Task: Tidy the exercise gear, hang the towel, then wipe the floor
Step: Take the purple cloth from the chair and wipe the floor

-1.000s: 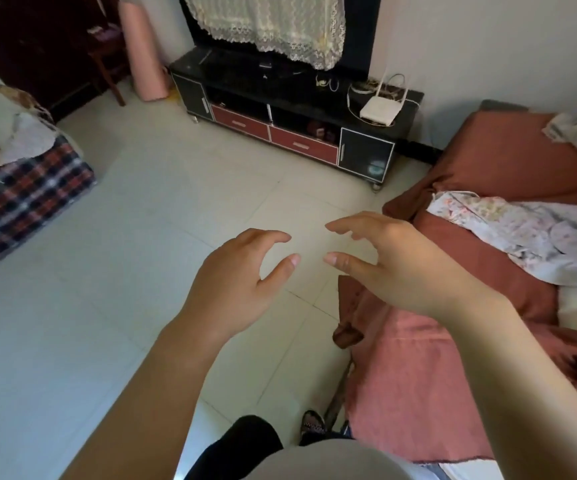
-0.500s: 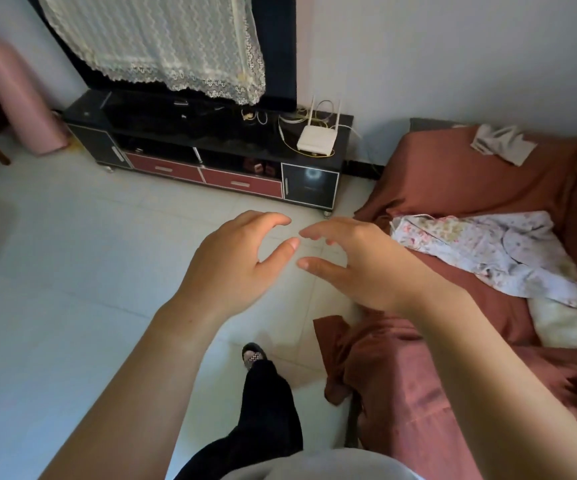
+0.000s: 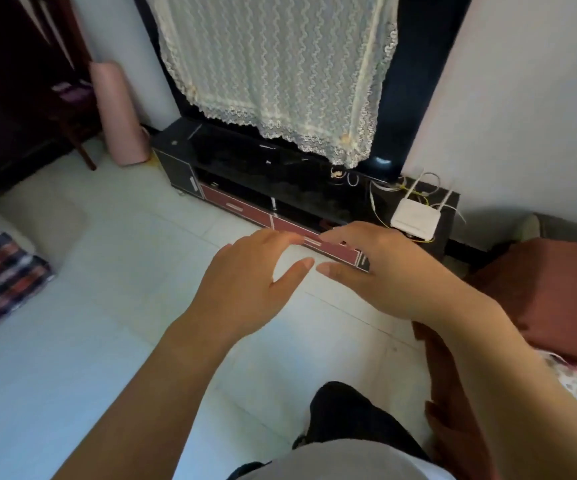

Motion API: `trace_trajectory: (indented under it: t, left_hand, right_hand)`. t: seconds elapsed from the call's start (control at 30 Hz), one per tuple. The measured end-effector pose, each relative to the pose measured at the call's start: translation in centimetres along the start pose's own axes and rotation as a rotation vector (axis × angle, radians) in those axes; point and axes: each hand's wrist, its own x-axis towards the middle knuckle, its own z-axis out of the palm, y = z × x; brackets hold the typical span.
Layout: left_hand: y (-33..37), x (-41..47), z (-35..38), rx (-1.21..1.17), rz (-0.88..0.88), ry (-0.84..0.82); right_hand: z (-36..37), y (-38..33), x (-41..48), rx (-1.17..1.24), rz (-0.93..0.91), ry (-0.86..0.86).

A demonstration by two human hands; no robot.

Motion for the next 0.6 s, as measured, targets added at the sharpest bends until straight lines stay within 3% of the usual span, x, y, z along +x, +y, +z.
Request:
trace_trajectory:
  t: [0.6]
  left_hand:
    - [-21.1, 27.5, -8.3, 0.006, -0.385, 0.093]
  right_hand:
    - [-2.1, 1.3, 42.5, -0.023, -0.250, -0.269]
